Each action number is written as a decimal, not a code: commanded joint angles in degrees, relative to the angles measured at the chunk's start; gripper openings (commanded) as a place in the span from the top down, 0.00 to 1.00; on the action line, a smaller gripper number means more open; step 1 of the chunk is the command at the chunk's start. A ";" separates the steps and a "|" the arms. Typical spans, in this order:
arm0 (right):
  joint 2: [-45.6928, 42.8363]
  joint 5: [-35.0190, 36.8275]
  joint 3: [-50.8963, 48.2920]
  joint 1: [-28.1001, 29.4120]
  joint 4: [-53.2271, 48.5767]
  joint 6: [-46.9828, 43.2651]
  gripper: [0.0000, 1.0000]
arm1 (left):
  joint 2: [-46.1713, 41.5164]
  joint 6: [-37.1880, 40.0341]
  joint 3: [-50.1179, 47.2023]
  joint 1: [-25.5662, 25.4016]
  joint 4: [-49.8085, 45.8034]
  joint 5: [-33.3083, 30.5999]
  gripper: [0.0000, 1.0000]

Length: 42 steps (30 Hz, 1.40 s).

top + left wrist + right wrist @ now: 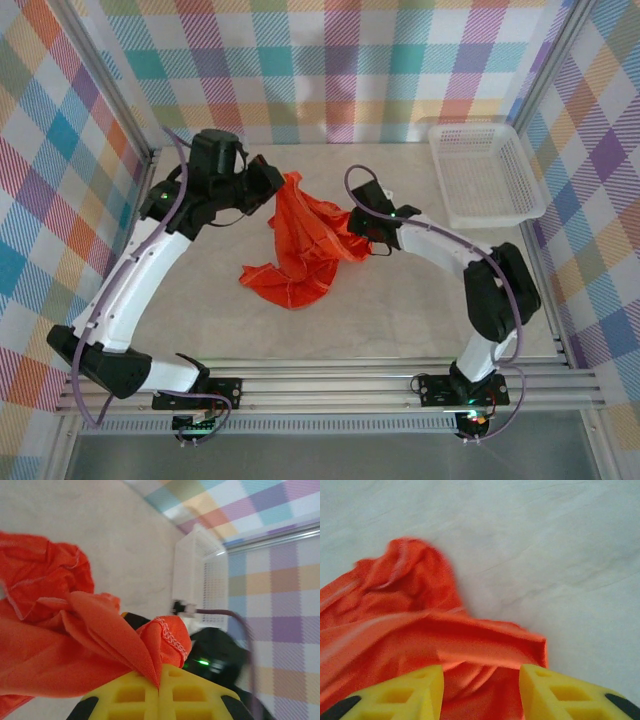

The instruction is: Fold the inside-out t-shirt

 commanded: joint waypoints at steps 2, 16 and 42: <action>-4.96 -13.89 0.35 2.46 3.61 -5.24 0.55 | 0.36 -0.17 -3.03 0.16 3.91 2.06 1.00; 3.70 -23.84 -0.65 10.49 20.07 1.30 0.96 | 2.05 0.45 0.85 0.18 2.44 1.41 1.00; 19.48 15.92 12.97 7.31 5.71 11.04 0.67 | 3.27 0.62 21.09 -1.34 -4.41 -0.48 1.00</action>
